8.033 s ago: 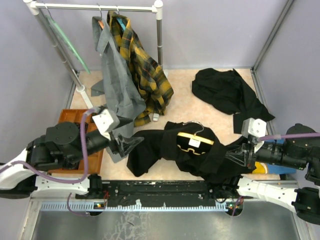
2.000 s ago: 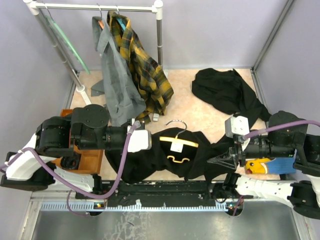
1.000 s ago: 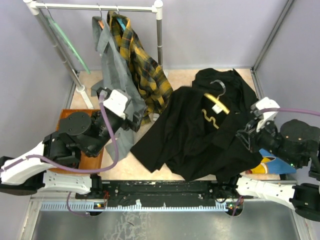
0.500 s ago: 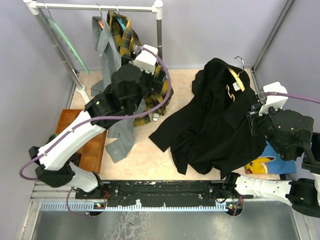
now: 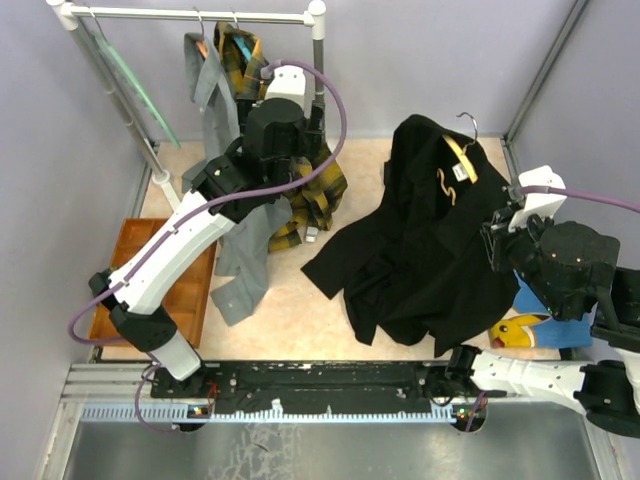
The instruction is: Place the shirt on the hanger
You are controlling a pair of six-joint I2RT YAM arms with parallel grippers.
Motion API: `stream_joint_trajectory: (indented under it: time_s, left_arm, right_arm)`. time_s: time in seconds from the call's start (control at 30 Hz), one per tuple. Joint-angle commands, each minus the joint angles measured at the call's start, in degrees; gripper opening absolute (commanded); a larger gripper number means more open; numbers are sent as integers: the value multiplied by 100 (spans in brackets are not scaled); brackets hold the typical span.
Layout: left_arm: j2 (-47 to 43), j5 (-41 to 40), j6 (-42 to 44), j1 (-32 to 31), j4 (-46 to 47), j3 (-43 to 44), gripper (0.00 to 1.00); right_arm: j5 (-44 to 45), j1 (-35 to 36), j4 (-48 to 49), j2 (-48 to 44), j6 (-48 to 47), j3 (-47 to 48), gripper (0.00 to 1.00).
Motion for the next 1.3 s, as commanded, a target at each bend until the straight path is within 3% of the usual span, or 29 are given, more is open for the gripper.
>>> stream_joint_trajectory:
  time_s: [0.0,0.23,0.53,0.67,0.9,1.27]
  left_arm:
    - [-99,308,-640,307,-208,-284,99]
    - [-51,781,-864,715,-67,-854,97]
    - [-743,808,-503,1123,42,-1647,65]
    - [-1054,681,-183,1315,16,-1844,47]
    - [-1429,486,484,1506,32,-1946,46]
    - [-1683,785,799,1606,29,-2289,47]
  right_arm:
    - [-1,27,804,49,-52,-31,0]
    - [-298,27,1036,-29,-48,-435,0]
    - [-1612,27,1367,26,-504,-873,0]
    - [-1567,27,1520,153,-562,-1078,0]
    - [-817,29,1960,433,-284,-980,0]
    - [-1073,28,3274,1565,-662,-244,0]
